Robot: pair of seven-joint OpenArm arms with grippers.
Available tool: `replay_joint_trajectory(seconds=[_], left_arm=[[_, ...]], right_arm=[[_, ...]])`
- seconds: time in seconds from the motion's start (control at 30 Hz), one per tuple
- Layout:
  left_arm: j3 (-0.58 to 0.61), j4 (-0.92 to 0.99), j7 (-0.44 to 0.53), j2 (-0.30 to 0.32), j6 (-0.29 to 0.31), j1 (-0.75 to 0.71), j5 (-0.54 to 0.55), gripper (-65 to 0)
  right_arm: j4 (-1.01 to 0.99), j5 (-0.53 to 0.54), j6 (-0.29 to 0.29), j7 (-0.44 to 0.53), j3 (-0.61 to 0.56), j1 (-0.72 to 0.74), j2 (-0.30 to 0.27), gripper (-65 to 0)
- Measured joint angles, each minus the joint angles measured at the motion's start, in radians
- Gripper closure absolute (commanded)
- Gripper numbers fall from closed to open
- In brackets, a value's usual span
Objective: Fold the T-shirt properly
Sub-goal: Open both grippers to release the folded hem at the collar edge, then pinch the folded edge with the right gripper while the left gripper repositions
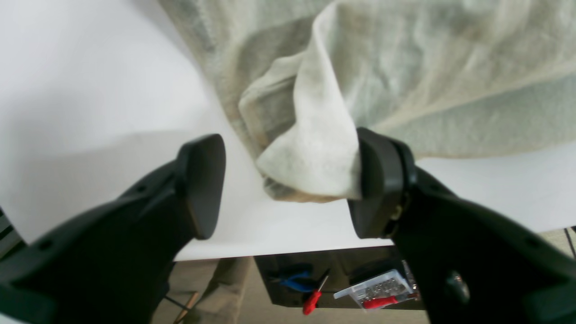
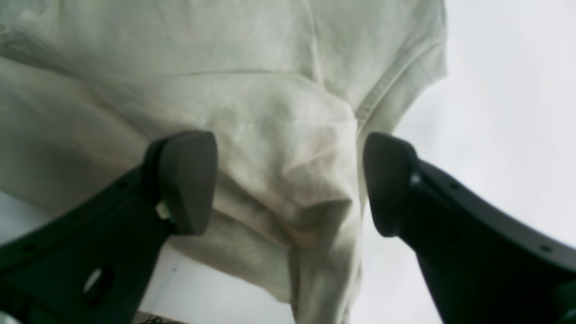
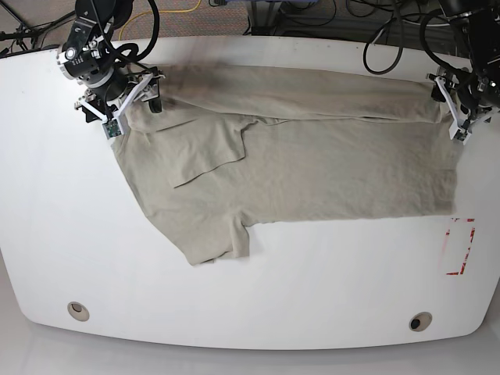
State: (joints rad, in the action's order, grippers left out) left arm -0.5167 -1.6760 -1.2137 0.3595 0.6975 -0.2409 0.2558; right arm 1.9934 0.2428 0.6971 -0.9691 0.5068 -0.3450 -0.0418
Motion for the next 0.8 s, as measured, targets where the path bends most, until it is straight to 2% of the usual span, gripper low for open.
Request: replay_joint_trajectory(seconds=[0.3,0.37,0.47,0.53,0.67,0.8], left_arm=[[0.002,-0.004,0.000,0.004,0.000,0.000,0.000,-38.5],[0.003,-0.004,0.000,0.004,0.000,0.000,0.000,-38.5],[0.003,-0.004,0.000,0.005,0.000,0.000,0.000,-37.6],[0.003,-0.004,0.000,0.004,0.000,0.000,0.000,-34.3],[0.003,-0.004,0.000,0.004,0.000,0.000,0.000,-17.9],[0.003,-0.002,0.000,0.004,0.000,0.000,0.000,-4.7]], right_arm=[[-0.058,0.002,0.000,0.003,-0.001,-0.047,0.000,-47.1],[-0.074,-0.001,0.000,0.001,0.000,-0.061,-0.001,-45.5],[-0.103,-0.005,0.000,0.004,0.000,-0.071,-0.002,-39.5],[-0.126,0.000,-0.001,0.029,0.000,-0.071,-0.003,-34.9],[-0.167,0.013,-0.002,0.056,0.005,-0.059,-0.011,-24.3],[-0.200,0.031,-0.001,0.084,0.005,-0.050,-0.018,-18.1]])
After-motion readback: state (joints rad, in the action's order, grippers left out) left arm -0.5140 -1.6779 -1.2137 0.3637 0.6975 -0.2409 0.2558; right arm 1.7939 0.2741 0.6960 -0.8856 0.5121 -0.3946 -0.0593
